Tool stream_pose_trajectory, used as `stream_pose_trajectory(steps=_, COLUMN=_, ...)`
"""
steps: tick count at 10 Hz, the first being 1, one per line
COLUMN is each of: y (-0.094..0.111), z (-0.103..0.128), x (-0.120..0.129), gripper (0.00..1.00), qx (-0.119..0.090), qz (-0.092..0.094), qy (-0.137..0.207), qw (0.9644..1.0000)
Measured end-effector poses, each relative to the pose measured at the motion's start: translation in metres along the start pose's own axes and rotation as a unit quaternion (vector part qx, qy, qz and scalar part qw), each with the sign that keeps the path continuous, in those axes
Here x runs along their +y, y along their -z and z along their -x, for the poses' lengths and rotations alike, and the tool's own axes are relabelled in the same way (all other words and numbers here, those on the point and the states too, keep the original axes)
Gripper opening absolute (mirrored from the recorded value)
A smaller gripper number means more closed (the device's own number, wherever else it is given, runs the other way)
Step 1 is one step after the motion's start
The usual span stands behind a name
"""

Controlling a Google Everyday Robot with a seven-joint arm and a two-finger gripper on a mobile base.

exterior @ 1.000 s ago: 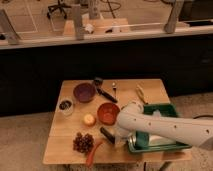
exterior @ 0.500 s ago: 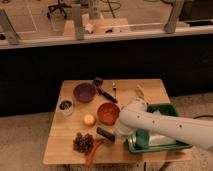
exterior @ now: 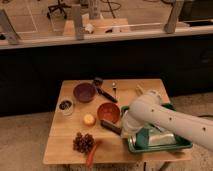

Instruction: Wipe red bowl with eraser

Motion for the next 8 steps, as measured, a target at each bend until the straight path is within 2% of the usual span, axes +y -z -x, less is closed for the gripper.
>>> stream_pose_trajectory(steps=1, y=0.009, z=-0.003, x=-0.007, gripper=0.0, qx=0.021, qz=0.004, qy=0.003, qw=0.9998)
stream_pose_trajectory(steps=2, y=0.013, z=-0.004, x=-0.016, gripper=0.0, qx=0.048, qz=0.018, qy=0.009, qw=0.9987)
stream_pose_trajectory(steps=4, y=0.01, z=-0.007, x=-0.03, gripper=0.0, qx=0.071, qz=0.046, qy=0.014, qw=0.9963)
stream_pose_trajectory(steps=8, y=-0.006, z=-0.011, x=-0.052, gripper=0.0, qx=0.088, qz=0.088, qy=0.022, qw=0.992)
